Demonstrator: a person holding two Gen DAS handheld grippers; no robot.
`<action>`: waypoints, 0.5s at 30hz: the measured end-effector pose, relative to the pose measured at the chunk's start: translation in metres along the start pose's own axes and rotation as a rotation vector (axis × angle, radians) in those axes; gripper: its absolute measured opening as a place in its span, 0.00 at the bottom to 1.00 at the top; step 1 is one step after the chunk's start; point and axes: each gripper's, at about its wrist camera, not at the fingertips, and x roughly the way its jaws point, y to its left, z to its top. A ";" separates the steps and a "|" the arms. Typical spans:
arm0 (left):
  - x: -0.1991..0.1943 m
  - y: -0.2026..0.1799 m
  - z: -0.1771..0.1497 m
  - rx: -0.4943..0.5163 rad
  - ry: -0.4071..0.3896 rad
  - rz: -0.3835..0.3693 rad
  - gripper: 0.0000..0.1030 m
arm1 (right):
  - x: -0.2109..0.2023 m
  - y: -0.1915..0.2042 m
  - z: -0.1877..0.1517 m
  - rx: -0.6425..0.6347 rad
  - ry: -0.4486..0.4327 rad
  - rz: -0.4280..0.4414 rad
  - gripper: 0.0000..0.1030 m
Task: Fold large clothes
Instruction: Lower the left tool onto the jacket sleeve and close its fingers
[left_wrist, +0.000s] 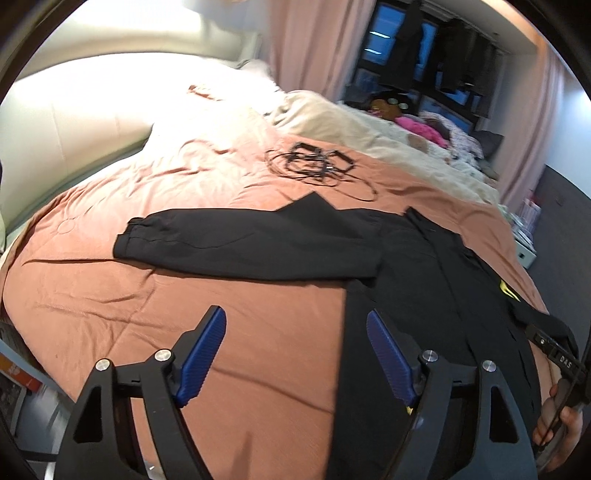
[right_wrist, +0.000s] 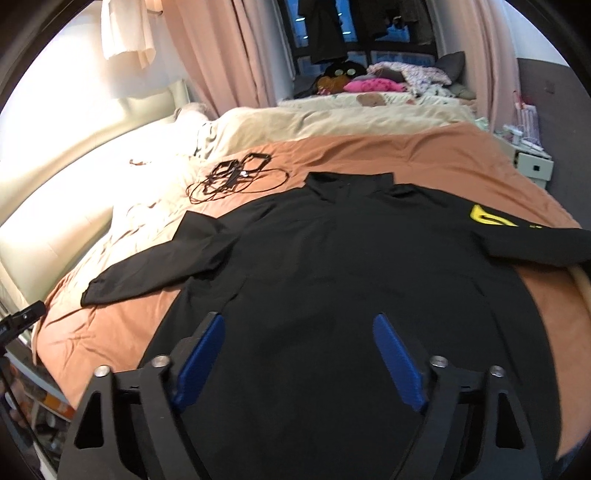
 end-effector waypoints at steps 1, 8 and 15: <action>0.008 0.007 0.005 -0.019 0.007 0.011 0.77 | 0.009 0.002 0.004 0.001 0.008 0.008 0.70; 0.058 0.058 0.032 -0.120 0.044 0.065 0.74 | 0.064 0.013 0.021 0.013 0.058 0.095 0.60; 0.108 0.104 0.050 -0.218 0.090 0.119 0.66 | 0.117 0.024 0.038 0.026 0.127 0.140 0.41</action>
